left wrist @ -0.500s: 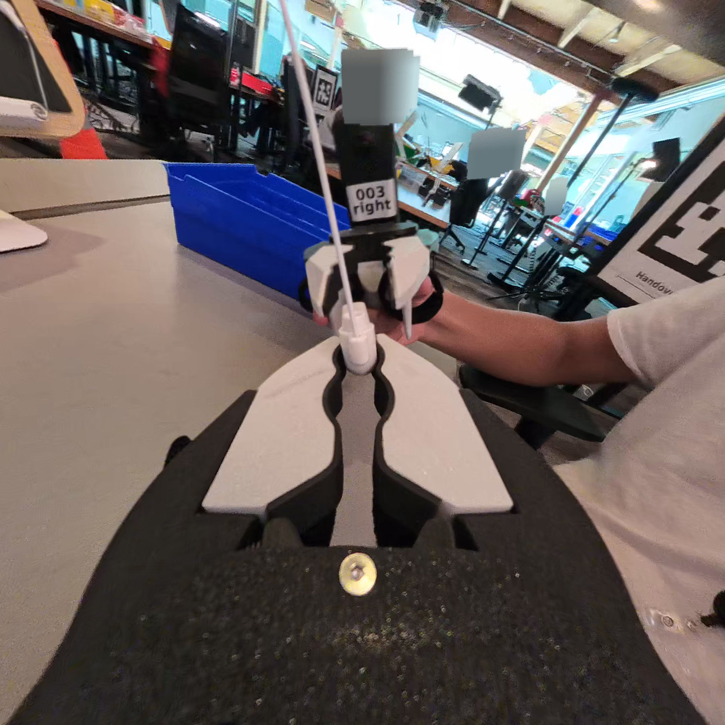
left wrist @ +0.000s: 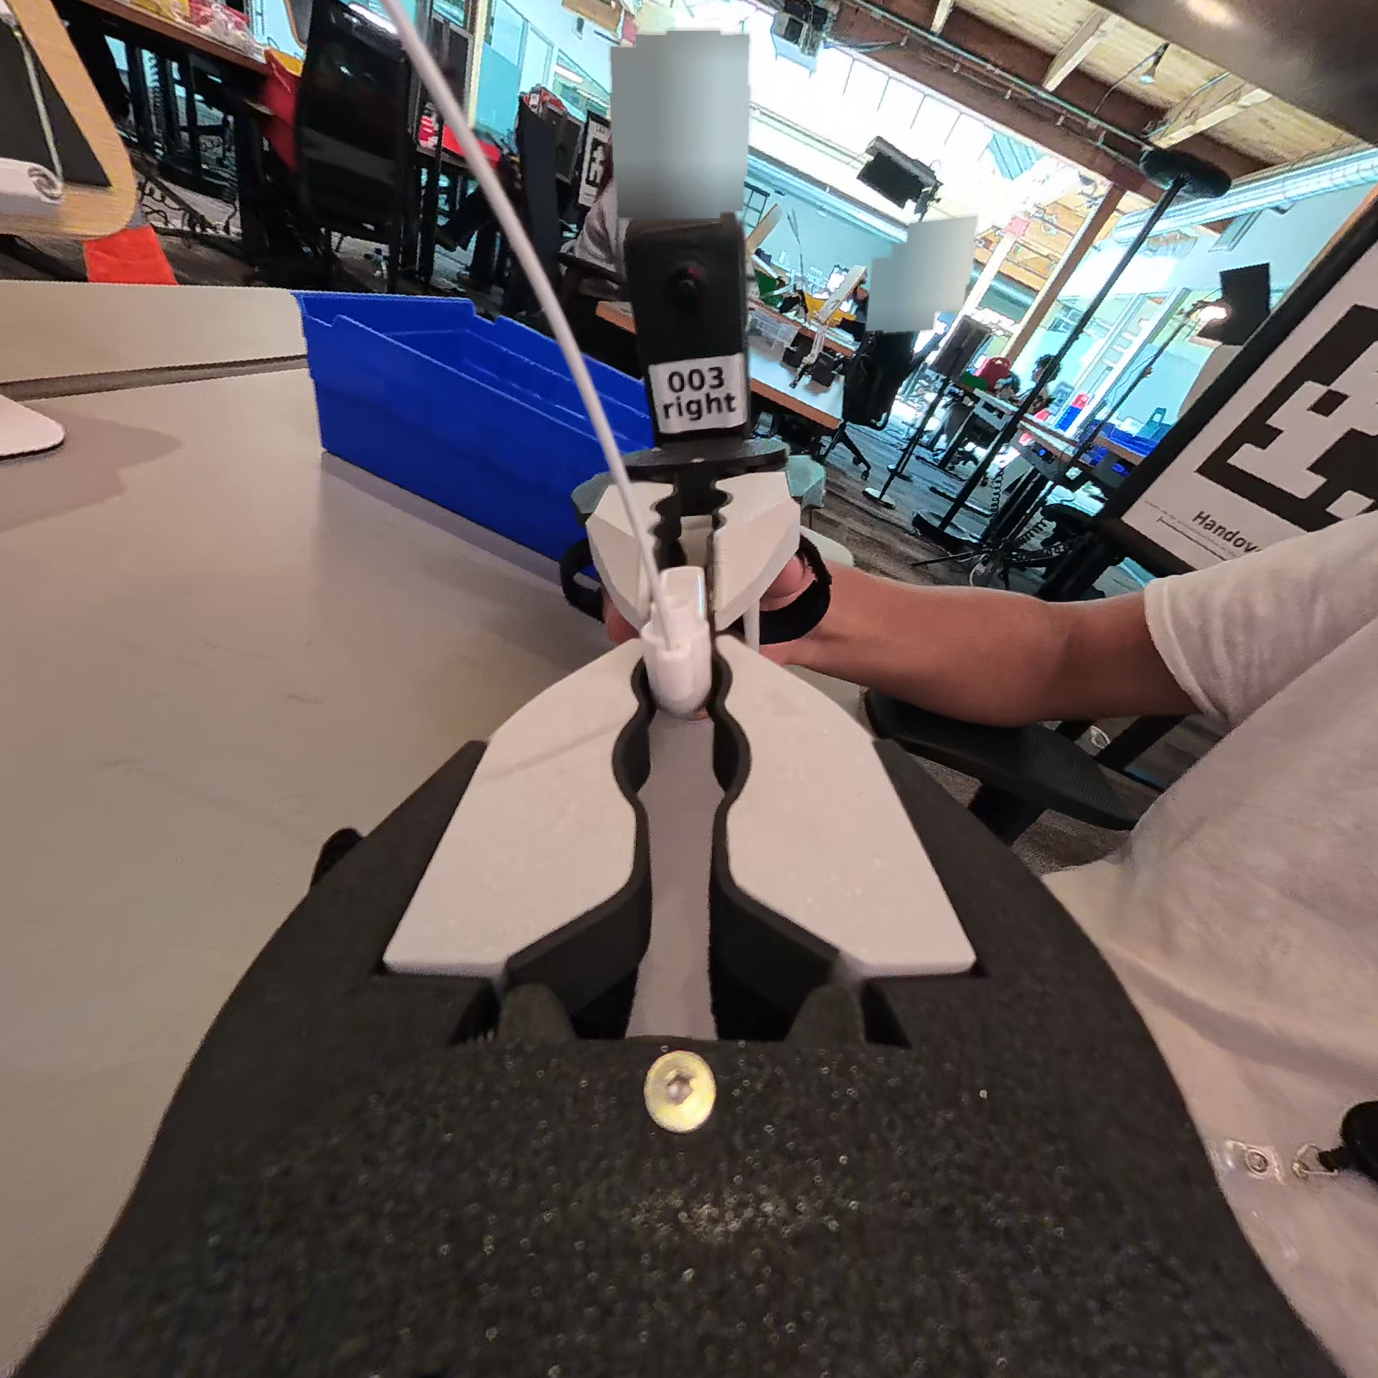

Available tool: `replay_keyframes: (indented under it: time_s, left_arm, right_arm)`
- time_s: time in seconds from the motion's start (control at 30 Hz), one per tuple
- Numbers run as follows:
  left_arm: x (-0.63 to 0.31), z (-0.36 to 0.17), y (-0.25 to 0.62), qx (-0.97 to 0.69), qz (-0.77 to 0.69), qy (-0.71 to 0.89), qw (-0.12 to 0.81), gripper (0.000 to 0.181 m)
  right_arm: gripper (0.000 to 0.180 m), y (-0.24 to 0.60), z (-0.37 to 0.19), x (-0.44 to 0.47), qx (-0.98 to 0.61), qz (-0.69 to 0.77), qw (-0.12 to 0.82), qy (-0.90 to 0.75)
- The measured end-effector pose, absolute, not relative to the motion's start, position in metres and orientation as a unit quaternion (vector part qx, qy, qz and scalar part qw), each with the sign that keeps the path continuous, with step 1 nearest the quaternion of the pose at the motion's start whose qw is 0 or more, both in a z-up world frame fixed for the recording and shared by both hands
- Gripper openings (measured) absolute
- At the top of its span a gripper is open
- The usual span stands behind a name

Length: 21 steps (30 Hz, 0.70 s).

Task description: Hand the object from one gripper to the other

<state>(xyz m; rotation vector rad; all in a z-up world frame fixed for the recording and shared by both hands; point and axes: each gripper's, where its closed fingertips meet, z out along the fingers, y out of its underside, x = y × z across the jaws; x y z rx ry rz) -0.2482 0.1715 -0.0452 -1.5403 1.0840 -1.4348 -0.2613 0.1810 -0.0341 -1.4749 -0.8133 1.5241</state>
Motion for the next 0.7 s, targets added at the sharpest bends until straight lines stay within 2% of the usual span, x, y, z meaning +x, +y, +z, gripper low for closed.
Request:
replay_keyframes:
  time_s: [0.03,0.1,0.2,0.27,0.4,0.6,0.7]
  left_arm:
    - [-0.249,-0.047,0.174,-0.607,-0.554,0.424,0.381,0.012]
    - [-0.251,-0.052,0.183,-0.621,-0.519,0.426,0.404,0.027]
    - [-0.261,-0.069,0.208,-0.644,-0.383,0.460,0.477,0.052]
    - [-0.265,-0.077,0.217,-0.635,-0.299,0.494,0.514,0.061]
    - [-0.260,-0.091,0.219,-0.622,-0.197,0.537,0.535,0.061]
    - [-0.256,-0.112,0.215,-0.624,-0.109,0.590,0.501,0.047]
    - [-0.259,-0.113,0.219,-0.619,-0.076,0.595,0.508,0.047]
  right_arm:
    - [0.011,0.184,-0.035,-0.261,-0.593,0.603,0.425,-0.322]
    - [0.011,0.191,-0.039,-0.256,-0.609,0.597,0.422,-0.308]
    - [0.010,0.217,-0.052,-0.241,-0.662,0.581,0.410,-0.237]
    - [0.011,0.238,-0.076,-0.227,-0.728,0.537,0.387,-0.180]
    - [0.011,0.243,-0.105,-0.219,-0.793,0.463,0.356,-0.175]
    - [0.011,0.221,-0.109,-0.242,-0.803,0.438,0.324,-0.242]
    - [0.011,0.214,-0.109,-0.249,-0.798,0.452,0.310,-0.251]
